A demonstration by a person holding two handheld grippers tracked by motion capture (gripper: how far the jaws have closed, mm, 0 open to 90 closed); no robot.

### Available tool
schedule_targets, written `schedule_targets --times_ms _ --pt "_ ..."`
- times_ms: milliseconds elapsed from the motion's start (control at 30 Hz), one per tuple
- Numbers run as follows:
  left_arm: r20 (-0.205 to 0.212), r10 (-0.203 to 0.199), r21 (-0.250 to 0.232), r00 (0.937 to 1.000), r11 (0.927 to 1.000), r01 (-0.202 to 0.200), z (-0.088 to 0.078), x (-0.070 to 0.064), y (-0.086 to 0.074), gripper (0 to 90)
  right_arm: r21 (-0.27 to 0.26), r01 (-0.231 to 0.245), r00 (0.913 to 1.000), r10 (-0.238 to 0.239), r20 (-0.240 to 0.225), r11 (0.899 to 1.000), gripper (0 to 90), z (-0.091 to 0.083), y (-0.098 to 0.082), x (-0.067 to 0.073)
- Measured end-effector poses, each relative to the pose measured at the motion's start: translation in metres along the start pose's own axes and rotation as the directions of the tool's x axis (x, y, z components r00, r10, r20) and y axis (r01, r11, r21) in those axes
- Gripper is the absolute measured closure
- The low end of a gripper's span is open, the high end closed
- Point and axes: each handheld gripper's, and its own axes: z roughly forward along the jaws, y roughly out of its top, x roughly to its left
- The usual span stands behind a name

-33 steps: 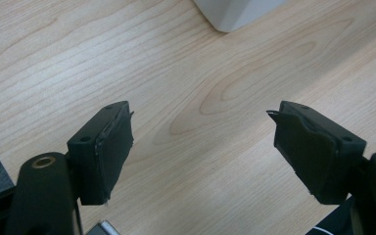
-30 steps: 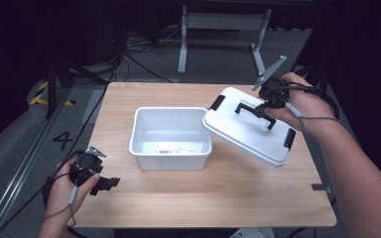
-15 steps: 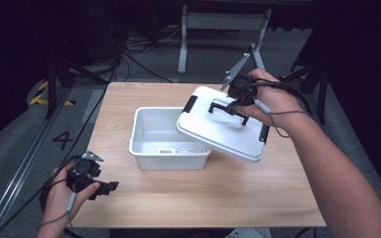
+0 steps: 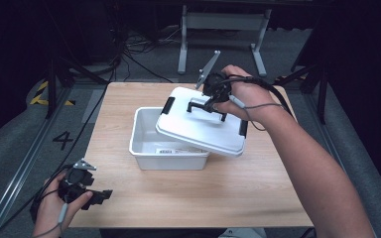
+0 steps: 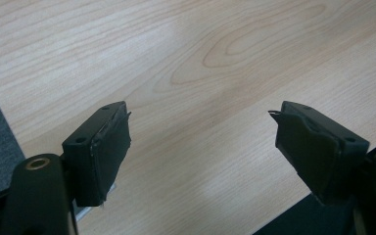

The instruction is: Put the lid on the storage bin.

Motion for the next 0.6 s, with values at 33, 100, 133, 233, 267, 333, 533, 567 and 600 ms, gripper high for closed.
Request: schedule_targets --times_ms 33,100,133,233,267,333,533,567,600 --pt "-0.003 0.001 0.000 1.0000 1.0000 -0.001 0.000 0.000 -0.001 21.1 0.001 0.006 1.0000 -0.006 -0.003 1.000 85.1 0.002 0.003 0.000" --pt "-0.006 -0.004 0.000 1.0000 1.0000 0.004 0.000 0.000 -0.003 21.1 -0.003 0.015 0.9999 -0.015 -0.008 1.000 85.1 0.006 0.007 0.001" --pt "-0.007 -0.002 0.001 1.0000 1.0000 0.002 0.000 0.000 -0.004 21.1 -0.002 0.017 0.9998 -0.018 -0.007 1.000 85.1 0.007 0.008 0.001" --pt "-0.010 -0.005 0.003 0.9999 1.0000 0.005 0.001 0.000 -0.005 21.2 -0.013 0.030 0.9994 -0.031 -0.018 0.999 85.1 0.012 0.014 0.001" --pt "-0.007 -0.002 0.007 1.0000 1.0000 0.002 0.001 0.000 -0.005 21.2 -0.016 0.033 0.9991 -0.033 -0.026 0.999 85.1 0.013 0.015 0.001" --pt "-0.004 -0.001 0.008 1.0000 1.0000 0.001 0.002 0.000 -0.006 21.1 -0.021 0.045 0.9987 -0.045 -0.023 0.999 85.1 0.016 0.019 0.000" --pt "-0.011 0.000 0.012 0.9999 0.9999 0.000 0.002 0.001 -0.007 21.2 -0.020 0.112 0.9937 -0.112 -0.005 0.993 85.1 0.026 0.031 0.000" --pt "-0.011 0.000 0.012 0.9999 0.9999 0.000 0.002 0.001 -0.007 21.2 -0.020 0.112 0.9937 -0.112 -0.005 0.993 85.1 0.026 0.031 0.000" --pt "-0.008 0.000 0.010 1.0000 0.9999 0.000 0.002 0.002 -0.008 21.2 -0.022 0.109 0.9940 -0.109 -0.008 0.994 85.1 0.027 0.032 0.000"
